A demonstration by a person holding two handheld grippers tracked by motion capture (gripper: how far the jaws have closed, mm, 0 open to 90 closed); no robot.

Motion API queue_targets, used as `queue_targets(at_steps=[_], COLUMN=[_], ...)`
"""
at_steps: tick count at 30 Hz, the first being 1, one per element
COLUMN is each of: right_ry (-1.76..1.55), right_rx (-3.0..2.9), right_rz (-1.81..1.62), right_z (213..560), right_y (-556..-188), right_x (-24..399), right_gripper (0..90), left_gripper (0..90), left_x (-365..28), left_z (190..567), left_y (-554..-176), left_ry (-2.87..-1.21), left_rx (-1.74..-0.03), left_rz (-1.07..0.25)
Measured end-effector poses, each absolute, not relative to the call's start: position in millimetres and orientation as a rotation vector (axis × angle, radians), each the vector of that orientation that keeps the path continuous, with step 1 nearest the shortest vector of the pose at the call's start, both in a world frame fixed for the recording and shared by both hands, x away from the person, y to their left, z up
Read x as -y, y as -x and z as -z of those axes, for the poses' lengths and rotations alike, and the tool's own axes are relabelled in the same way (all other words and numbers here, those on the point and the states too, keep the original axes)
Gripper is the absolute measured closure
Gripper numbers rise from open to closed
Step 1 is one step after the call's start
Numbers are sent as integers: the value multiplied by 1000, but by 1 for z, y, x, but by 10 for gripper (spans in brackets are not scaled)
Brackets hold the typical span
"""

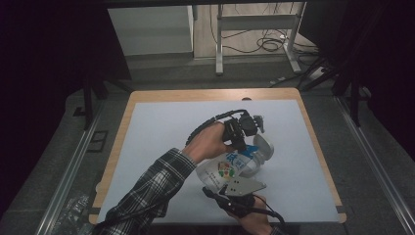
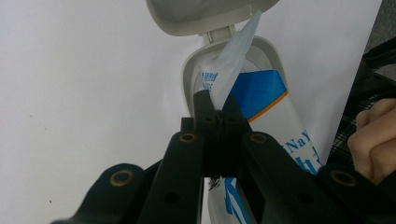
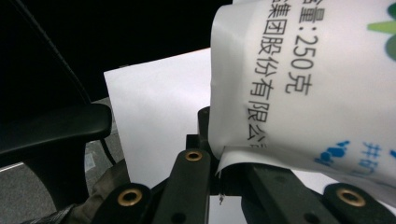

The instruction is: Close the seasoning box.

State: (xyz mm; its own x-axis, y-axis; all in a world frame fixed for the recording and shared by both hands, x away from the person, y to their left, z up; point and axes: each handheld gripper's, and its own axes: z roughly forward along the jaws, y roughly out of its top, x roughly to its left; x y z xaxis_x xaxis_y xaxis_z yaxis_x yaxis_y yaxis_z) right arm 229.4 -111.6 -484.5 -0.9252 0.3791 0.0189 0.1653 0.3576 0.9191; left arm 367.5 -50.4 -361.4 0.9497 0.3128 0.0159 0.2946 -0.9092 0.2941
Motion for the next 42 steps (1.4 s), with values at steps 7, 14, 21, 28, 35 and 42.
queue_targets(at_steps=[7,14,21,28,35,42], right_ry=[-493,-487,-487,-482,-476,-475], right_rx=[-2420,-2411,-2408,-2405,-2402,-2403], right_rz=[-1612,-1622,-1629,-1636,-1635,-1638], right_z=[482,481,480,479,478,478], right_y=[-230,-231,-231,-230,-230,-230], right_x=[111,111,112,111,109,108], right_gripper=[891,892,891,891,891,891], left_gripper=[896,896,896,896,896,896], left_x=[52,53,54,54,53,52], left_z=[361,362,362,363,363,363], left_y=[-369,-369,-369,-369,-368,-368], left_ry=[-2827,-2835,-2839,-2840,-2847,-2850], left_rx=[-446,-450,-447,-456,-453,-454], left_rz=[-93,-97,-95,-93,-96,-94])
